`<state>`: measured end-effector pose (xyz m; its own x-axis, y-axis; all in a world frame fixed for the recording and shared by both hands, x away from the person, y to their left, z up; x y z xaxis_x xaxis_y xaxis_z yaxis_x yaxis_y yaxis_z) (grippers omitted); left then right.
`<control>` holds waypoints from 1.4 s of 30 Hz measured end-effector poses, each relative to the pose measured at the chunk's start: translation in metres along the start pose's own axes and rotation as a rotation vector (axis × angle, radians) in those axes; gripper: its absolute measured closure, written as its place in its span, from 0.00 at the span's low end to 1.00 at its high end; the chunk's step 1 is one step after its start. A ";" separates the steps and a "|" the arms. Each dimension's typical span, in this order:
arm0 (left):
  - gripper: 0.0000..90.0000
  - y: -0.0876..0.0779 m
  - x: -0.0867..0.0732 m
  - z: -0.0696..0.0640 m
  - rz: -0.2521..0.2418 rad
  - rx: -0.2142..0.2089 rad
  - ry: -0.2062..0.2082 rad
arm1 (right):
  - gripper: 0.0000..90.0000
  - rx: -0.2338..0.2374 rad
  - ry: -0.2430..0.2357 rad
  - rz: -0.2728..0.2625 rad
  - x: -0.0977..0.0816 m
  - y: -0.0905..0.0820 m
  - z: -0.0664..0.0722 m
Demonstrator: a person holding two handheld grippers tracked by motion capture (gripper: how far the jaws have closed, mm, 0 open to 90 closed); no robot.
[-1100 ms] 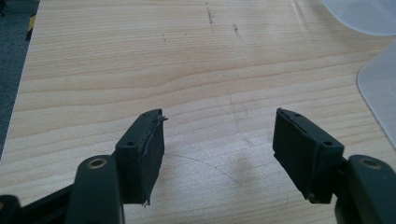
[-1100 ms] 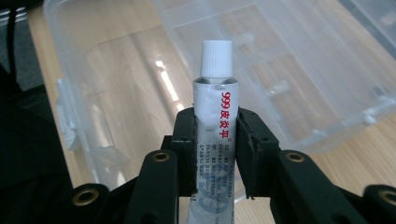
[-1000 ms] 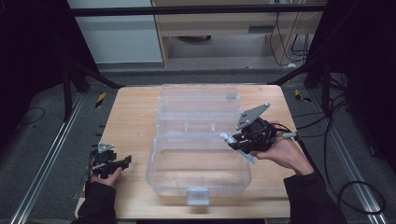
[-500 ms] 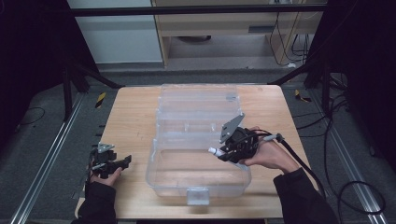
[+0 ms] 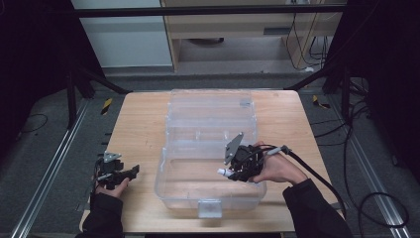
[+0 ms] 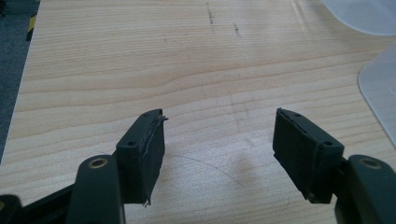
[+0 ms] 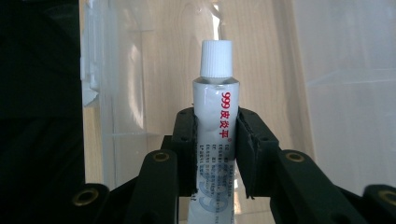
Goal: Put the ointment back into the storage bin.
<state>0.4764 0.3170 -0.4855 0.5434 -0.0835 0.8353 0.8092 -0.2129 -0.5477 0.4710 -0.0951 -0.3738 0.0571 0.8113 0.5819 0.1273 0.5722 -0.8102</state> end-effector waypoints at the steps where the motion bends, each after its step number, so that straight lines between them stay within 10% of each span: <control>1: 0.38 0.000 0.000 0.000 0.000 0.000 0.000 | 0.78 0.004 -0.006 0.008 0.000 0.002 0.000; 42: 0.38 0.001 0.000 0.000 0.004 -0.003 0.004 | 0.78 0.094 -0.046 0.188 -0.024 0.066 0.001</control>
<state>0.4766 0.3168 -0.4861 0.5457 -0.0887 0.8333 0.8063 -0.2153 -0.5509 0.4767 -0.0763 -0.4413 0.0254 0.9084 0.4174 0.0257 0.4168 -0.9086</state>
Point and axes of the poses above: each handheld gripper's, and its own axes: y roughly forward along the jaws, x roughly out of its top, z roughly to its left, the point moved 1 cm from there along y, roughly forward along the jaws, and after that the axes turned 11 degrees about -z, right-handed, at the moved point
